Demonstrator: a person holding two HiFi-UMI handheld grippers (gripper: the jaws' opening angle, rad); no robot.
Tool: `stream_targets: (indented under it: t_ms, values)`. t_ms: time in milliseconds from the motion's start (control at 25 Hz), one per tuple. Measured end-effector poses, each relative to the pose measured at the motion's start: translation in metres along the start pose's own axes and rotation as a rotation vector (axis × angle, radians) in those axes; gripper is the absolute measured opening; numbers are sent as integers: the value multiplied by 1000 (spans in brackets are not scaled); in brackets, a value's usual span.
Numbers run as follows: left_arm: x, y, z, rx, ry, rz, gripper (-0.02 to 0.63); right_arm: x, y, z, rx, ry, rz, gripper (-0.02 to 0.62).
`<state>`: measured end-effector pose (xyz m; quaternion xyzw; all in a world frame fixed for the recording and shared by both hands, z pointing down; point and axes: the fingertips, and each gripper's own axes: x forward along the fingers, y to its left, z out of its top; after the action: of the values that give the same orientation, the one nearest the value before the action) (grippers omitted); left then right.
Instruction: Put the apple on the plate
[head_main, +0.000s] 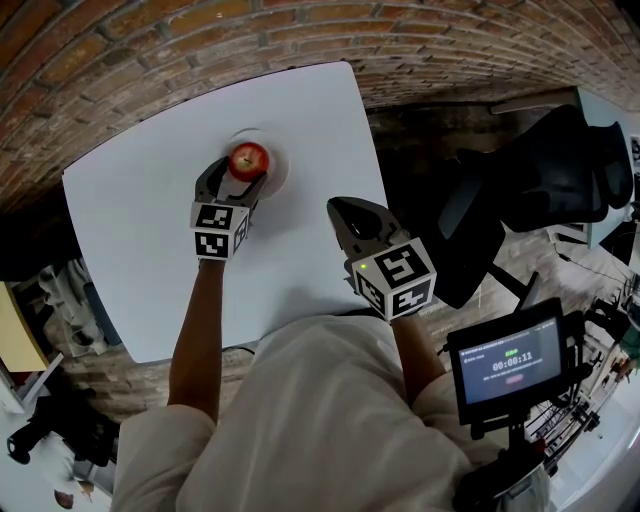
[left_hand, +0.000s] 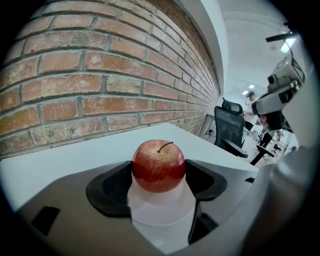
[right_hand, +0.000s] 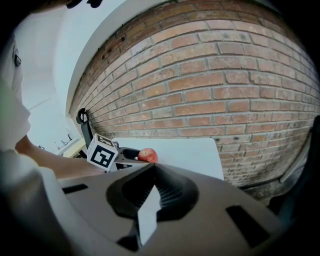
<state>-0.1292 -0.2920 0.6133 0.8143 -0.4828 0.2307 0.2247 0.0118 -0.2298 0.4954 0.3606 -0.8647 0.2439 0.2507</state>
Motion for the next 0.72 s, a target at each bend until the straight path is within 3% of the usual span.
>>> stream_targets:
  t_ms: [720]
  values:
    - [1,0,-4,30,24,20,341,-4,0,1,15,-13,4,5]
